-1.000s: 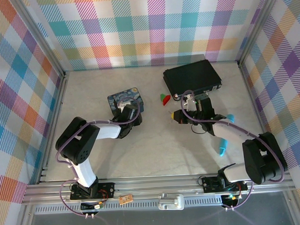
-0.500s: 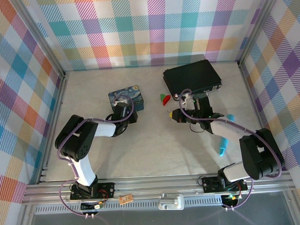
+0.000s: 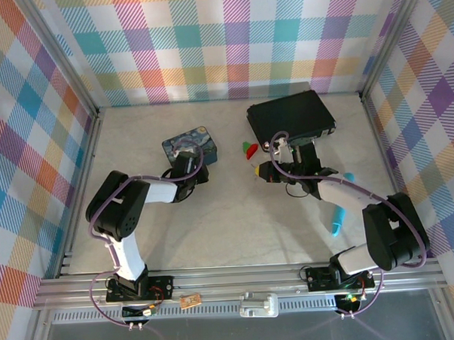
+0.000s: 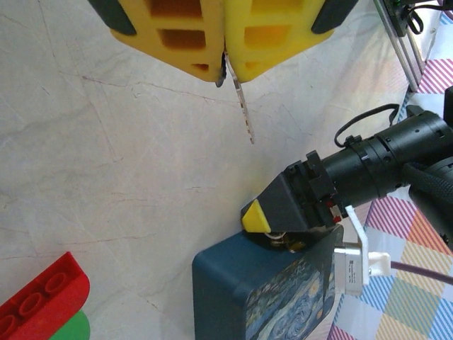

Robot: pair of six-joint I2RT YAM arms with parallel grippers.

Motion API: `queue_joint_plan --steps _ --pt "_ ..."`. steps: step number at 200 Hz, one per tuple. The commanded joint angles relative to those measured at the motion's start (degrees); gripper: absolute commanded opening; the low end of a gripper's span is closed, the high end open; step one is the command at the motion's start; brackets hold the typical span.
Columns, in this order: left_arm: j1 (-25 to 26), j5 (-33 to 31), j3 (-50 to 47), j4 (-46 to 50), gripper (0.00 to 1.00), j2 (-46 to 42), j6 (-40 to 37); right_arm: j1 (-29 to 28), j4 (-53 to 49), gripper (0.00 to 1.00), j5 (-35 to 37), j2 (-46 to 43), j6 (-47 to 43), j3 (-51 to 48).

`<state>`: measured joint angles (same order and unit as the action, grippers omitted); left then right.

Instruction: Unlock a padlock with a key

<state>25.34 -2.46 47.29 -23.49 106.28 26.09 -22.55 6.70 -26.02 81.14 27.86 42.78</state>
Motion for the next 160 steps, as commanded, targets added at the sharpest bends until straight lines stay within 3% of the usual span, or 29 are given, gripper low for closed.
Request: queue_joint_plan --steps 1,33,93,160 --pt "-0.12 2.00 -0.44 4.49 0.11 2.80 0.13 -0.31 -1.02 0.00 -0.25 -2.12 -0.45 1.64" --pt "-0.12 3.67 -0.67 5.29 0.00 1.19 1.48 -0.37 -1.80 0.00 0.13 -2.96 -0.39 0.96" --pt "-0.07 11.25 -4.21 1.30 0.00 -4.20 16.70 -0.48 -2.67 0.00 0.35 -3.92 1.25 -0.98" --pt "1.31 16.33 -10.60 -12.21 0.00 -7.84 34.03 -5.38 2.47 0.00 -1.02 1.86 5.15 -2.66"
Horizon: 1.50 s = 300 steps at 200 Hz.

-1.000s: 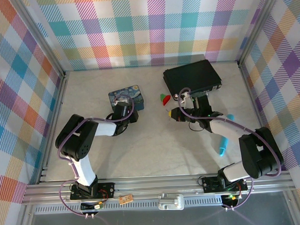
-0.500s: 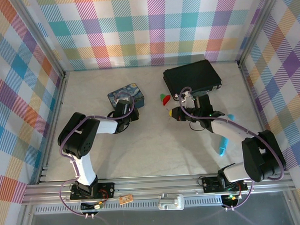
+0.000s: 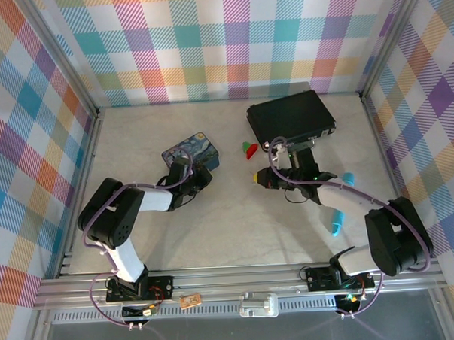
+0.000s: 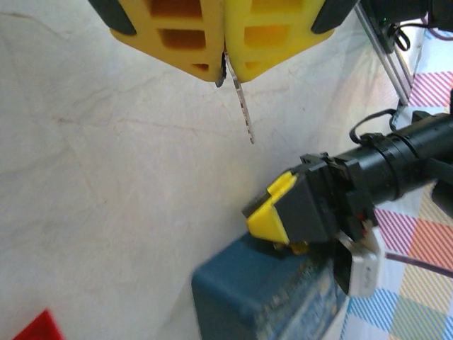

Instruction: Unlock a padlock with a key

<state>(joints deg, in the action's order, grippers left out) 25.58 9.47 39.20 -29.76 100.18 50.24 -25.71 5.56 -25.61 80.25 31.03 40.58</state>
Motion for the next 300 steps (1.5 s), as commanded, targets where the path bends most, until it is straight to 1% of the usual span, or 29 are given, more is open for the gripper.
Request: queue_joint_plan --steps 1,29,55,79,121,162,240,300 --pt "1.10 4.45 -2.57 -6.19 0.00 -1.79 10.10 -2.31 3.77 0.00 -1.50 2.91 2.09 -0.43" --pt "2.50 3.74 -4.63 -11.23 0.00 -3.08 14.58 -4.52 8.37 0.00 -3.18 5.84 4.80 -0.82" --pt "3.59 2.92 -5.70 -13.28 0.00 -3.91 16.95 -6.81 12.96 0.00 -5.13 8.77 7.35 -0.43" --pt "3.86 3.00 -6.65 -15.69 0.00 -3.81 19.01 -7.49 16.60 0.00 -6.16 11.93 9.04 0.11" --pt "3.86 3.65 -8.51 -23.65 0.00 -2.81 21.95 -7.86 21.69 0.00 -8.44 15.85 12.40 1.42" --pt "3.86 5.53 -9.29 -27.32 0.00 -1.66 22.46 -7.86 22.55 0.00 -8.58 17.86 12.57 3.58" --pt "3.86 5.50 -10.81 -28.07 0.00 -2.46 21.11 -7.84 24.71 0.00 -10.19 22.49 13.66 7.55" --pt "3.86 5.62 -10.65 -29.28 0.00 -1.60 21.27 -7.73 26.84 0.00 -11.09 23.77 15.03 7.59"
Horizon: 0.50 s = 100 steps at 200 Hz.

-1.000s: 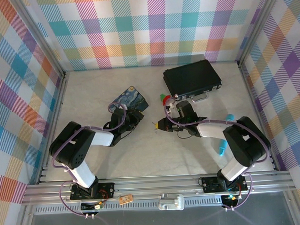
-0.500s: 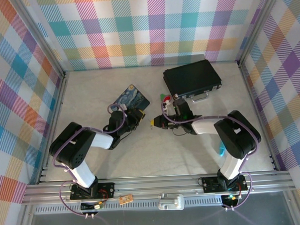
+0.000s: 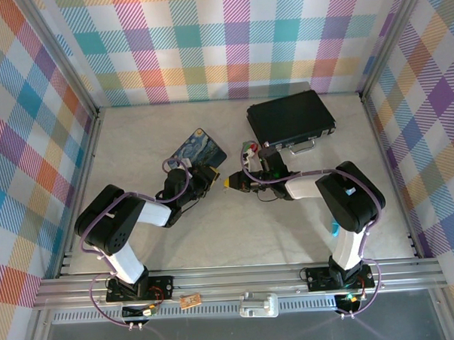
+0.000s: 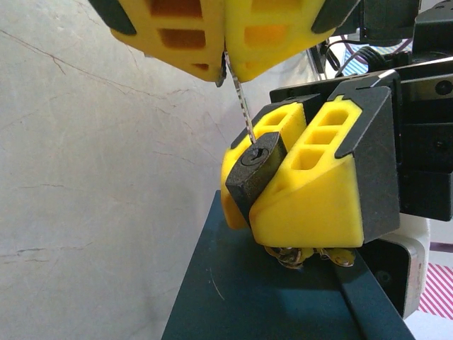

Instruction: Unlock a padlock with a key

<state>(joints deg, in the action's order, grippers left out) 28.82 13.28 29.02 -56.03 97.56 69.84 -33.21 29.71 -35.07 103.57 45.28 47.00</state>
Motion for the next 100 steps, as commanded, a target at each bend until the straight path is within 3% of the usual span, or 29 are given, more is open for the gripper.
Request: queue_joint_plan --steps 1,100 --pt "0.62 1.83 -0.46 -3.06 0.00 1.04 1.68 -0.25 2.70 0.00 -1.60 0.47 0.82 1.16" --pt "0.67 1.95 -1.07 -3.91 0.00 0.39 1.78 -0.27 4.09 0.00 -1.07 1.65 2.12 1.46"
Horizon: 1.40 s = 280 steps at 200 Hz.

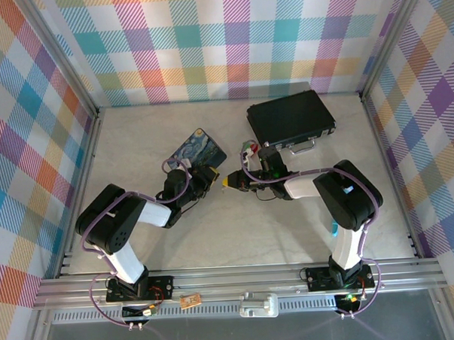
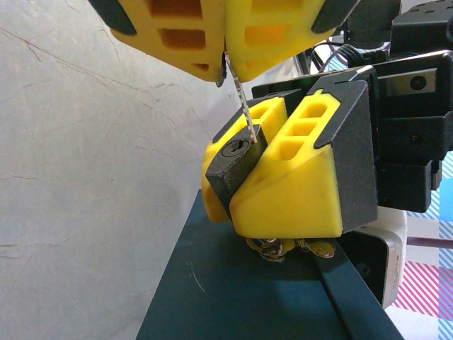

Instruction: Unlock a padlock with a key

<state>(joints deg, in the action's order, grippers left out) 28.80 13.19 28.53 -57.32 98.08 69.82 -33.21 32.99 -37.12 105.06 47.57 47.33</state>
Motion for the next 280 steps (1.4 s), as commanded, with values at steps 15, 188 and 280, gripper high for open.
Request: queue_joint_plan --steps 15,188,280 --pt "0.73 1.84 -0.39 -2.53 0.00 0.13 1.85 -0.29 0.49 0.00 1.48 -0.73 -0.20 0.48" --pt "1.87 1.82 0.47 -5.42 0.00 2.65 3.17 -0.48 1.72 0.00 2.27 -1.21 0.77 -1.73" --pt "2.93 1.84 0.55 -5.16 0.00 2.44 3.25 -0.45 4.12 0.00 0.66 0.38 1.63 0.52"
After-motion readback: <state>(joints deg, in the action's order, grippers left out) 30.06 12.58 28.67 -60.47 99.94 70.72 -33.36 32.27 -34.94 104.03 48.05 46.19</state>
